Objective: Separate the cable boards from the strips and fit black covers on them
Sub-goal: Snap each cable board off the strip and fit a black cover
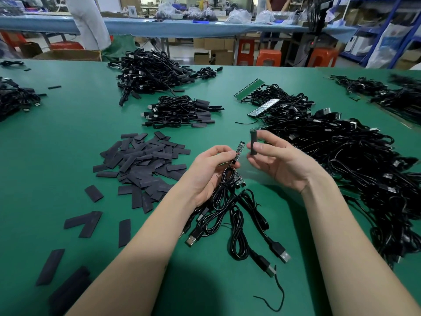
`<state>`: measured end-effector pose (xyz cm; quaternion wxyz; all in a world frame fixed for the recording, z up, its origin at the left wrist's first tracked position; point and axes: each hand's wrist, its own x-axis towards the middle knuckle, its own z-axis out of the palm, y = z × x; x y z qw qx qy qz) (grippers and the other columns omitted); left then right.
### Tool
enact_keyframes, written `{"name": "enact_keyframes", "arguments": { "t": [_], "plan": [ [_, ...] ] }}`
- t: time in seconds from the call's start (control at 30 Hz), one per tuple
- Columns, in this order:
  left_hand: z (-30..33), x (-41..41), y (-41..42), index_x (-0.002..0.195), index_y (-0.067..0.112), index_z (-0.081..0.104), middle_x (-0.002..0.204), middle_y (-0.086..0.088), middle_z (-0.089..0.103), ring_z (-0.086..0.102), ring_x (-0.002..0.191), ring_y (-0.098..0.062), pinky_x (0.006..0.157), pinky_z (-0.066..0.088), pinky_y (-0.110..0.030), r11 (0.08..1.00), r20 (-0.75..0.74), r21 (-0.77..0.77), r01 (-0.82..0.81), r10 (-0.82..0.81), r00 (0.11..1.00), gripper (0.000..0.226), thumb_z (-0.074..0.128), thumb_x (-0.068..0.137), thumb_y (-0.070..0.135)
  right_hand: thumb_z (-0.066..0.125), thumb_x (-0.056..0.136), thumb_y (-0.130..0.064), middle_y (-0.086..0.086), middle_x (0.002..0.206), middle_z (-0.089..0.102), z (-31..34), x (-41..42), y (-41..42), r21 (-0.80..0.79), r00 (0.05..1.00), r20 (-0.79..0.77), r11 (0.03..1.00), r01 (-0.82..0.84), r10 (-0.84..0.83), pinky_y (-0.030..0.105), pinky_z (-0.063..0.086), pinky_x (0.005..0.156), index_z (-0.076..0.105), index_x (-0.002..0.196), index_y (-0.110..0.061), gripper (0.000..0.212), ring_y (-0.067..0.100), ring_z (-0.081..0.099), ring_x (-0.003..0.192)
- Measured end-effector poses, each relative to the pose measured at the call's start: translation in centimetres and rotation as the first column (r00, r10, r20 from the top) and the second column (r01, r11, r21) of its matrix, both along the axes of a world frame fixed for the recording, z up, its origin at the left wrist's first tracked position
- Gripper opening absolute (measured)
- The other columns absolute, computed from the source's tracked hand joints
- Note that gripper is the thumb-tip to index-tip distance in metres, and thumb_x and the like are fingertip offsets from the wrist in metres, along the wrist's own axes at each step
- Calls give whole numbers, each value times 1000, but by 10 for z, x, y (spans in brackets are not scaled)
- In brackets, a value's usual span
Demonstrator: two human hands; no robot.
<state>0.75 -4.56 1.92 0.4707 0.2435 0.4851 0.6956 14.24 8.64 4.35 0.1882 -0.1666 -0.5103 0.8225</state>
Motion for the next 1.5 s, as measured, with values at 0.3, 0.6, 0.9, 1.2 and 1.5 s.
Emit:
{"name": "enact_keyframes", "arguments": {
  "t": [0.3,0.6,0.9,1.2,1.5],
  "plan": [
    [-1,-1,-1,86,15,60,68,-1,67,59,69,-13,70,42,-26,1000,2,-1,15,-15,1000,12,62,94,6,73,73,-4,1,96,74,2,-4,-2,108,979,-111,977,184,-172,27,58,82,66,100,-13,28,16,71,91],
    [-1,-2,-2,86,17,60,69,-2,66,59,67,-12,65,43,-23,999,-18,-14,40,-40,999,12,63,94,8,75,71,-3,3,92,76,1,-4,-1,143,980,-110,973,183,-168,24,57,80,67,96,-10,27,13,72,88],
    [1,-1,-3,86,17,60,70,-5,66,59,59,-11,58,46,-19,999,-16,-17,43,-43,999,13,63,94,8,76,70,-3,5,91,77,-1,-4,0,130,981,-105,976,177,-163,25,58,80,70,91,-12,24,14,72,86],
    [1,-1,-3,85,17,60,70,-5,66,58,63,-12,61,45,-21,999,-28,-19,45,-46,999,14,63,94,8,76,69,-6,2,89,76,1,-4,-3,170,982,-79,968,185,-173,22,57,75,68,91,-13,25,10,71,83],
    [4,-1,-7,89,17,58,72,-6,66,59,61,-10,55,46,-18,994,-38,-17,107,-108,993,11,61,96,9,73,71,-3,2,84,76,2,-2,-4,198,981,-87,961,190,-176,19,56,76,65,95,-7,26,9,72,83]
  ]
}}
